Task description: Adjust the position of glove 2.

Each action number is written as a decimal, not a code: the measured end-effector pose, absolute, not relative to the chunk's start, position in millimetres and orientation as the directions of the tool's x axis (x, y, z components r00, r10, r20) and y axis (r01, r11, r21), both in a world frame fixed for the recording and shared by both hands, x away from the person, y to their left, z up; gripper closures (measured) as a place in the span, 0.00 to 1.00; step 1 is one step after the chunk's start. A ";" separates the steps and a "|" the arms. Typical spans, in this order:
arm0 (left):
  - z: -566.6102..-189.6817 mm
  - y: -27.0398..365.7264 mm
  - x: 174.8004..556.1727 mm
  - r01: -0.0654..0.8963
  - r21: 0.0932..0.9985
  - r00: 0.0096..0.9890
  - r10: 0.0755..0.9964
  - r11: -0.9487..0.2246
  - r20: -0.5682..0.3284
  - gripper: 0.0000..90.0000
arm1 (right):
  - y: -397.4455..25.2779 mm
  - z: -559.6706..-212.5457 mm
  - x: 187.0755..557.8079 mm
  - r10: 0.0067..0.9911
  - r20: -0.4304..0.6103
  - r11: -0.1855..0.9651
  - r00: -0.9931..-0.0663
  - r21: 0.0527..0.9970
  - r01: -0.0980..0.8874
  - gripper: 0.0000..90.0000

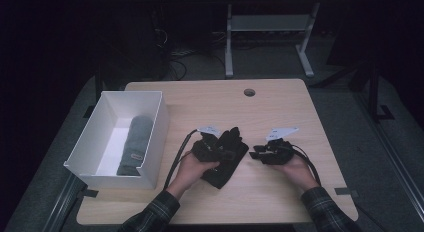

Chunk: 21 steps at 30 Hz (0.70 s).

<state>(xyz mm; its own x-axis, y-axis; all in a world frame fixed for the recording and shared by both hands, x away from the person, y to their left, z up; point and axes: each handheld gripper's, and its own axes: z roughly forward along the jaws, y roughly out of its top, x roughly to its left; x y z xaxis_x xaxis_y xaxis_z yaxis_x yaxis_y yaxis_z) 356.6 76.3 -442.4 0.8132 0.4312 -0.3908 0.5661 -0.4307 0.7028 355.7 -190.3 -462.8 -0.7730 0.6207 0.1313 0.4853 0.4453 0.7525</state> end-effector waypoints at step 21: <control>-449.8 96.0 337.2 0.513 0.591 0.844 0.492 -0.623 -0.214 0.99 | -207.5 -478.8 360.1 0.726 0.057 0.437 -0.685 0.732 0.523 0.38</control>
<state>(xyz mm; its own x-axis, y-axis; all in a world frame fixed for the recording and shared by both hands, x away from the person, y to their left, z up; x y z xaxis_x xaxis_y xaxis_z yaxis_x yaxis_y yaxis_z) 337.2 96.0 -449.8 0.8440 0.4918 -0.2138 0.5127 -0.6231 0.5907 360.1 -207.5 -478.8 -0.6850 0.7263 0.0565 0.5233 0.4366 0.7318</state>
